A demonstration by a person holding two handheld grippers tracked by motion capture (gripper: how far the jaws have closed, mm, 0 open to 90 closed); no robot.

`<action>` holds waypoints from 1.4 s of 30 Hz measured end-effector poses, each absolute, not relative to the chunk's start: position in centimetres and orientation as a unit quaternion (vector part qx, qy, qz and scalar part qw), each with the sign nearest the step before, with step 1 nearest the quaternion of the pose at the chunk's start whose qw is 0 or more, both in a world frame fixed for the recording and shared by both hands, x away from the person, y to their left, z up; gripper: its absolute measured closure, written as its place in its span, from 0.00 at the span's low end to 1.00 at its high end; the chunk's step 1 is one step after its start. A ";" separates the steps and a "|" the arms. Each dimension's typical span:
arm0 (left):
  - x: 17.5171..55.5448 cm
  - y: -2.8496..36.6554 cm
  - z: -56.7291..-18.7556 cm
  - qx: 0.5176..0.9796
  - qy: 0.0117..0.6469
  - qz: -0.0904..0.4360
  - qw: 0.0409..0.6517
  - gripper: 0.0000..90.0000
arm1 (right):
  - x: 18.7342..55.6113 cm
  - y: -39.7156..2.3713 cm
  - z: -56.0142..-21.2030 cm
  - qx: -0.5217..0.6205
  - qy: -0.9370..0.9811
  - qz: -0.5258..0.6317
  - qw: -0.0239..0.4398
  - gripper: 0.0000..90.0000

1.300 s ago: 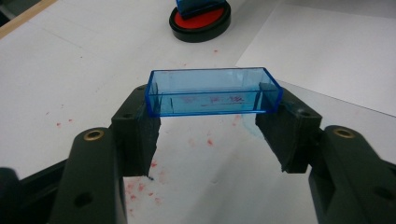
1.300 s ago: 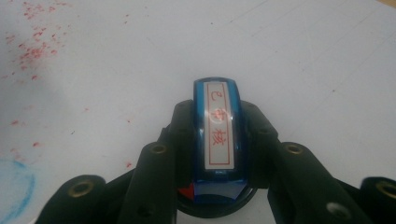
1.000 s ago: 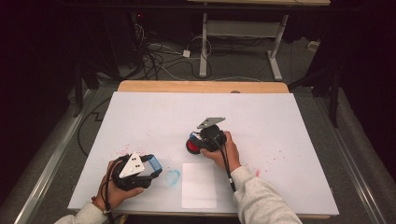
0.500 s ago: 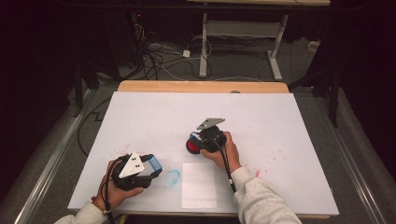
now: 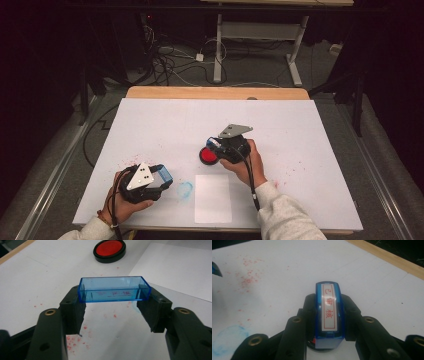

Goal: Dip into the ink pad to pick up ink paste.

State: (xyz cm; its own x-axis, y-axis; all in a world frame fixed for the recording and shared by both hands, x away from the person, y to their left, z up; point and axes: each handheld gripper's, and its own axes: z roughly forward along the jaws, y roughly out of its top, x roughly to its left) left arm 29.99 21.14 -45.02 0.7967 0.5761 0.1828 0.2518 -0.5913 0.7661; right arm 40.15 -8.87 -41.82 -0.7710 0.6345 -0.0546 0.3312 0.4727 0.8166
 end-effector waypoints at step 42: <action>30.3 21.5 -45.0 0.867 0.239 0.213 0.383 0.44 | 34.6 -12.5 -37.7 0.239 0.830 0.475 0.170 0.78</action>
State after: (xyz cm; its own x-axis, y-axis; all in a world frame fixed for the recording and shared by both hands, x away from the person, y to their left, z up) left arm 30.28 21.48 -44.95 0.7957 0.5763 0.1863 0.2507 -0.5934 0.7649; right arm 34.65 -12.48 -37.71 -0.8283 0.5575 -0.0555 0.2346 0.4352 0.8692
